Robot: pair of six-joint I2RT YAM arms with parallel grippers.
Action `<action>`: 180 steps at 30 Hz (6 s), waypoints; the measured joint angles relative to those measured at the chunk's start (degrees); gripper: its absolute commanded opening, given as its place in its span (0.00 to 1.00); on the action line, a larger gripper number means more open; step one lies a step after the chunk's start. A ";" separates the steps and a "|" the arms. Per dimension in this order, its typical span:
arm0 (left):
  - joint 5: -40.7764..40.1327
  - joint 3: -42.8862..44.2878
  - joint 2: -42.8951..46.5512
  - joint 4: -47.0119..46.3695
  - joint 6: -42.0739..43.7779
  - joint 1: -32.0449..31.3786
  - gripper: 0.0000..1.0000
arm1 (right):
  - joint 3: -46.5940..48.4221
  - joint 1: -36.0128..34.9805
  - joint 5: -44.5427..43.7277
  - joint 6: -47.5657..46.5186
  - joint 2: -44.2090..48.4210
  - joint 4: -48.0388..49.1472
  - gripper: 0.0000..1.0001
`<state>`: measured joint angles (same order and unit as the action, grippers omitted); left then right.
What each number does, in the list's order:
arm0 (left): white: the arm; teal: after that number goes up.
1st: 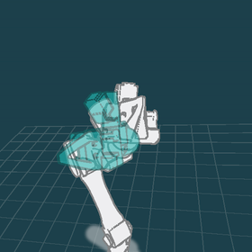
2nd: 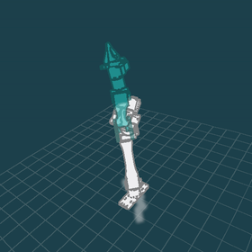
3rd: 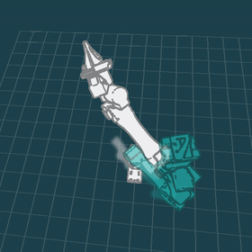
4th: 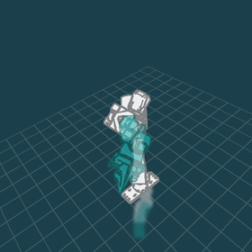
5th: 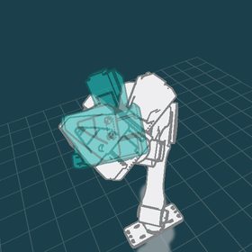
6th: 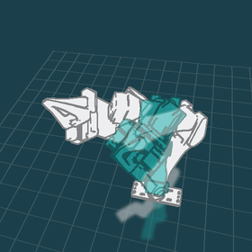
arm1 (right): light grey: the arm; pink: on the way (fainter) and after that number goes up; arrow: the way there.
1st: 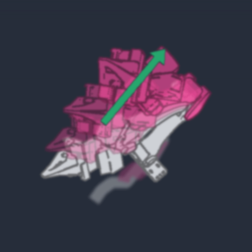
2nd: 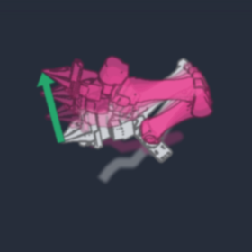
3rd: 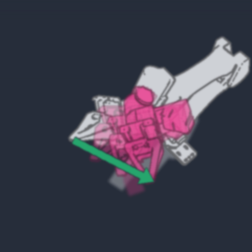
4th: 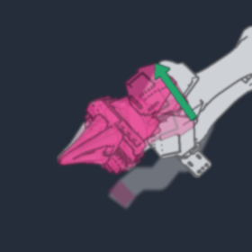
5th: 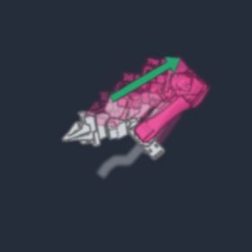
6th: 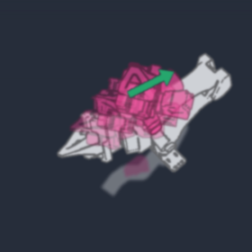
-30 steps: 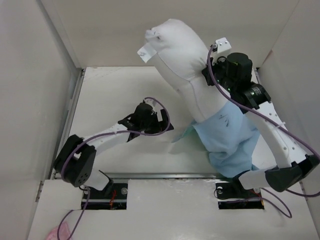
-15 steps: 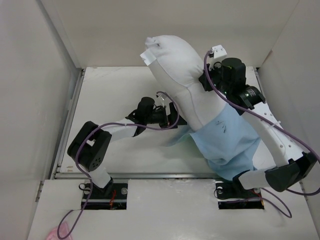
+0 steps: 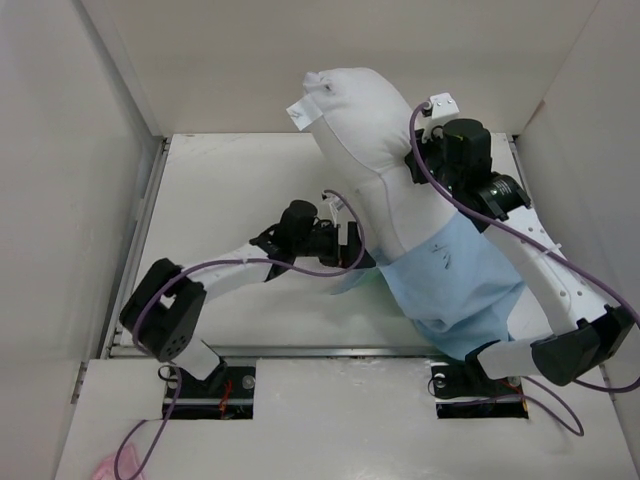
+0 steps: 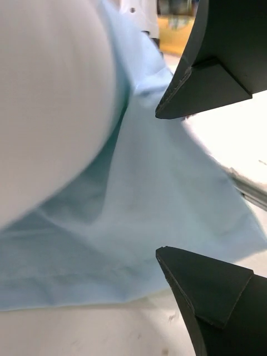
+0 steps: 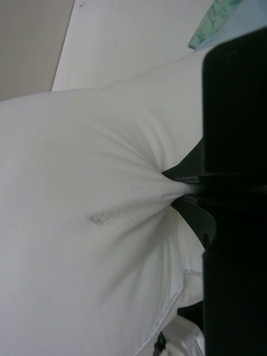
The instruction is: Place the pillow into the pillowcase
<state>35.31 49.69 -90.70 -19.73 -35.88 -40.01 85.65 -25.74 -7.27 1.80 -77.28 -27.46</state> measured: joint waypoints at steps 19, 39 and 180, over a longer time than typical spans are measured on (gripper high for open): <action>-9.90 7.17 -3.76 11.43 23.50 -7.39 1.00 | 2.54 0.26 0.13 0.00 -1.27 -3.06 0.00; -29.42 11.02 3.58 14.82 19.08 -6.91 0.00 | -14.62 -6.64 2.08 1.29 4.04 3.10 0.00; -42.86 10.34 18.80 28.57 12.96 -5.38 0.00 | -8.74 -12.59 28.59 1.86 -27.74 48.39 0.00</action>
<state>-7.55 60.03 -71.90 8.84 -22.92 -45.39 76.90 -38.33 21.32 3.66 -105.01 20.93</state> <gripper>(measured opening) 0.007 0.089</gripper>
